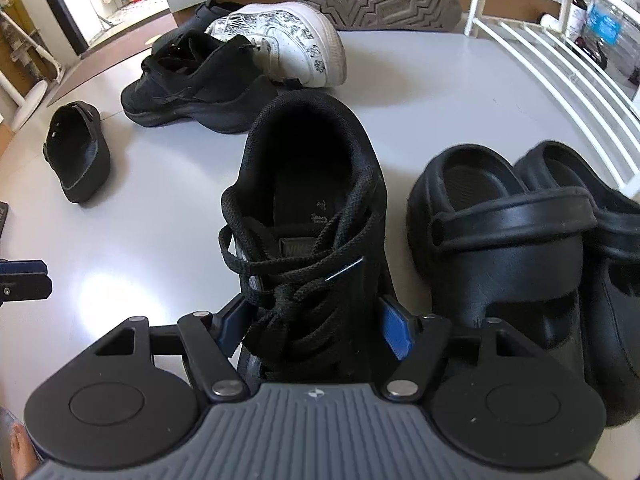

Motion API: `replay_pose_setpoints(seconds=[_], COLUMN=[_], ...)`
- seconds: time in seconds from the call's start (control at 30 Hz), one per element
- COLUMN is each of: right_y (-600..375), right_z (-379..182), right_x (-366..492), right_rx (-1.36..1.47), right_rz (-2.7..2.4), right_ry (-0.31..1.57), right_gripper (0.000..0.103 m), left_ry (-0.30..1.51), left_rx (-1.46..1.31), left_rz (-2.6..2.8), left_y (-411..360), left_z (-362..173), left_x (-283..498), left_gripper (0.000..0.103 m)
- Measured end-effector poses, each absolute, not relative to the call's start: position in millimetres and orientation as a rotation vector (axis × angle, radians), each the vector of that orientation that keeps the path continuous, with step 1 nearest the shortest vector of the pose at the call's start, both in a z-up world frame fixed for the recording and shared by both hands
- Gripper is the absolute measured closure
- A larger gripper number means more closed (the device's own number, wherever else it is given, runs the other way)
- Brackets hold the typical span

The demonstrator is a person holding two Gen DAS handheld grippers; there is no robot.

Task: Organize scattered shoes
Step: 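Open the right gripper to release the sneaker beside the clogs, then withdraw the right gripper while the left gripper moves to the second black sneaker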

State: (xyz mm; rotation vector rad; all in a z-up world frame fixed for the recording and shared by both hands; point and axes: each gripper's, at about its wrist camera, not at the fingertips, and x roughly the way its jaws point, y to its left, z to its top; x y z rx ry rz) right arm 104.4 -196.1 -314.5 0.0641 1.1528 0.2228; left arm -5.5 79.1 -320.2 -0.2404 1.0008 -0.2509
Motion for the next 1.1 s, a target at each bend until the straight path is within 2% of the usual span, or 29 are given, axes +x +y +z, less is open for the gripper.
replay_pose_setpoints(seconds=[0.77,1.1], right_y=[-204,-221], right_z=[-312,-278], right_x=[100,90], right_rx=[0.115,0.09], right_rz=[0.185,0.254], right_ry=[1.157,1.056], right_gripper=[0.03,0.034], left_ry=[0.96,0.877], left_rx=[-0.233,-0.236], left_rz=[-0.227,-0.173], left_y=[81,97], left_z=[-314,-292], left_x=[1,14], left_gripper=[0.041,0.041])
